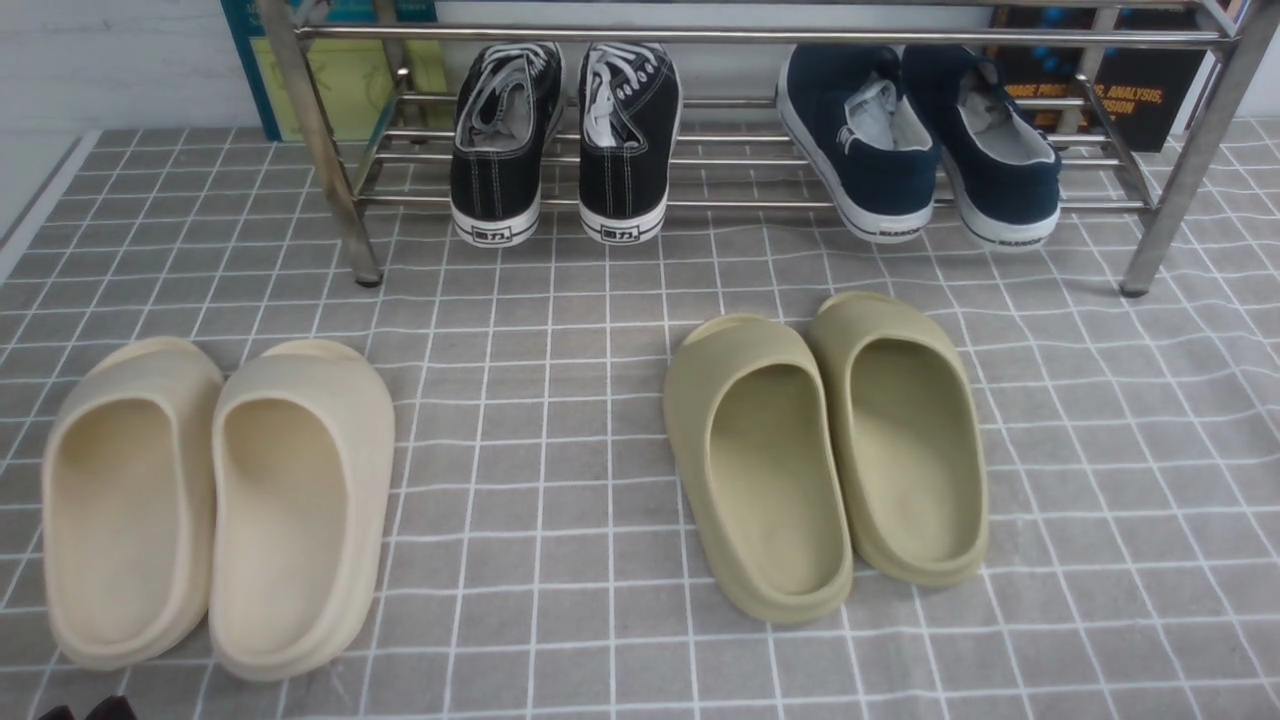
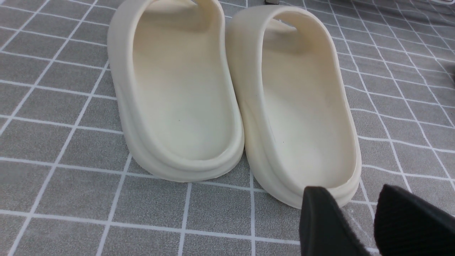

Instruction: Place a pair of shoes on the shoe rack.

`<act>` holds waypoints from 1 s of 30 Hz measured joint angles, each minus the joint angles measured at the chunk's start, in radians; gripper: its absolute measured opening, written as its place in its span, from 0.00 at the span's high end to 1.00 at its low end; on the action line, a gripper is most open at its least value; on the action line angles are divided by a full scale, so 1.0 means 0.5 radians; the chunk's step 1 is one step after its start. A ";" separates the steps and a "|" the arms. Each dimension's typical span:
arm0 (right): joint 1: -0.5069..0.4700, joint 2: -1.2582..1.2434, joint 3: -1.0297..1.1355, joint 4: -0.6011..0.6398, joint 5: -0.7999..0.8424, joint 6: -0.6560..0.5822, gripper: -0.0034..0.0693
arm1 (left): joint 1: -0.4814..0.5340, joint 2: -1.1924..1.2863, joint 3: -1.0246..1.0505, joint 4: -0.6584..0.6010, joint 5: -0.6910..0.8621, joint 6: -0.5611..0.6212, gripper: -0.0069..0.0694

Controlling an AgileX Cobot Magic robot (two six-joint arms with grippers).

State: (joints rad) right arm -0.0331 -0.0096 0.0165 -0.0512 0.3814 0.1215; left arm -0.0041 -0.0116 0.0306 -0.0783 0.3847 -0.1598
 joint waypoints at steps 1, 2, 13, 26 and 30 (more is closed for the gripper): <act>0.000 0.000 0.000 0.000 0.000 0.000 0.96 | 0.000 0.000 0.000 0.000 -0.002 0.000 0.60; 0.000 0.000 0.000 0.000 0.000 0.000 0.96 | 0.000 0.000 0.000 0.000 -0.002 0.000 0.60; 0.000 0.000 0.000 -0.004 0.000 0.000 0.95 | 0.000 0.000 0.000 0.000 -0.002 0.000 0.60; 0.000 0.000 0.000 -0.006 0.000 0.002 0.94 | 0.000 0.000 0.000 0.000 -0.002 0.000 0.60; 0.000 0.000 0.000 -0.006 0.000 0.002 0.94 | 0.000 0.000 0.000 0.000 -0.002 0.000 0.60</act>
State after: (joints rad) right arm -0.0331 -0.0096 0.0165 -0.0540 0.3814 0.1223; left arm -0.0041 -0.0116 0.0306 -0.0783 0.3840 -0.1598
